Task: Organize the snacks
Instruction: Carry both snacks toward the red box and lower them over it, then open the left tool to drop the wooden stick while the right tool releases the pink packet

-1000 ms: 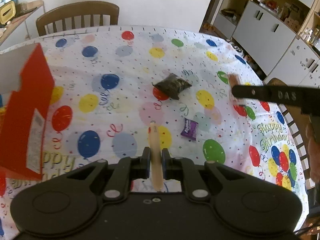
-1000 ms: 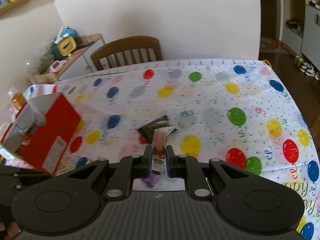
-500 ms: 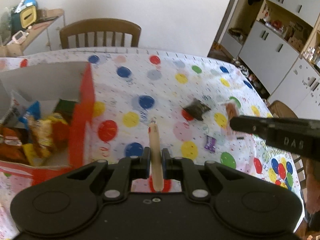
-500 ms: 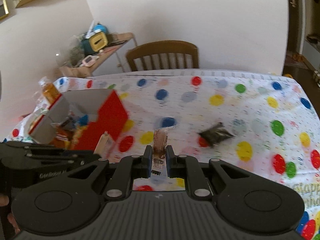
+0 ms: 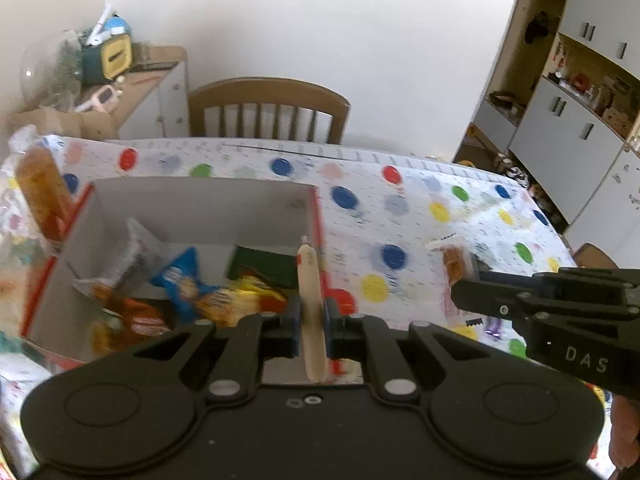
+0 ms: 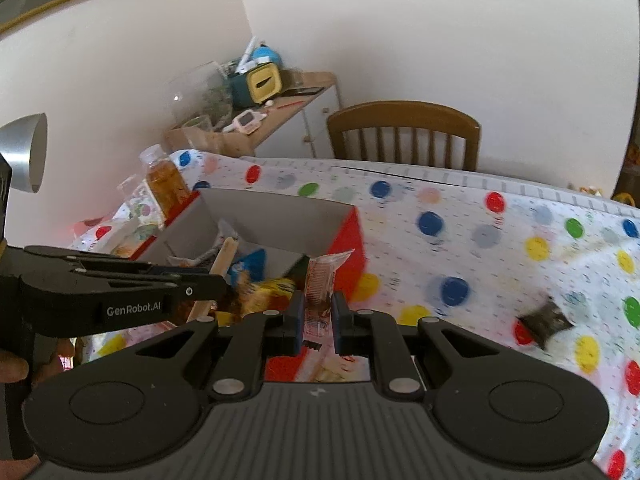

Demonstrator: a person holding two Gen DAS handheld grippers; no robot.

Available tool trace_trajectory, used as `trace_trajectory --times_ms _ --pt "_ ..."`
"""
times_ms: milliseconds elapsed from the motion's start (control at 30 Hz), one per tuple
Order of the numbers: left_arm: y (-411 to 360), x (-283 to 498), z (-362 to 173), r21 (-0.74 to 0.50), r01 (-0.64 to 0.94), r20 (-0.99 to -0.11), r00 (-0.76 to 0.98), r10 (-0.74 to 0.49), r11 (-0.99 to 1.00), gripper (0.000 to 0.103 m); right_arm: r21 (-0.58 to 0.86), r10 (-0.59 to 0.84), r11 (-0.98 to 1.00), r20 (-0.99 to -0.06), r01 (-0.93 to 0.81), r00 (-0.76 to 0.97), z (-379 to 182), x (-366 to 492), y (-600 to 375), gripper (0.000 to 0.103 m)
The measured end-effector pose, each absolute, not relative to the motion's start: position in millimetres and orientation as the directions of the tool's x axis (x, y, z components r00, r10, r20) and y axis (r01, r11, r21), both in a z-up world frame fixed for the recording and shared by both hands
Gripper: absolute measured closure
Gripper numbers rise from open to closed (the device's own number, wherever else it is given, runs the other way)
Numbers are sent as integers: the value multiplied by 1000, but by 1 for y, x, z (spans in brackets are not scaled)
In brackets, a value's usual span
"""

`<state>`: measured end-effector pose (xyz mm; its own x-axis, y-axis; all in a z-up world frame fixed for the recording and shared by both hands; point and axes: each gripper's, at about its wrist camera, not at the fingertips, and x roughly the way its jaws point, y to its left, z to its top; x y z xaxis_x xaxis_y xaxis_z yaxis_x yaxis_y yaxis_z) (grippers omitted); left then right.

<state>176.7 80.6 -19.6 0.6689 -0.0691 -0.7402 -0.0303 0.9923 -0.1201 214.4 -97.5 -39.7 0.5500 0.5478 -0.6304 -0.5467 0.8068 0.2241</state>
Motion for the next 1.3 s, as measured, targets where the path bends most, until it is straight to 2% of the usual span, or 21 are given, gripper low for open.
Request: trace_trajectory --times_ms 633,1300 --pt "188 205 -43 0 -161 -783 614 100 987 95 125 487 797 -712 -591 506 -83 261 14 89" --pt "189 253 -102 -3 -90 -863 503 43 996 95 113 457 778 -777 -618 433 -119 285 42 89"
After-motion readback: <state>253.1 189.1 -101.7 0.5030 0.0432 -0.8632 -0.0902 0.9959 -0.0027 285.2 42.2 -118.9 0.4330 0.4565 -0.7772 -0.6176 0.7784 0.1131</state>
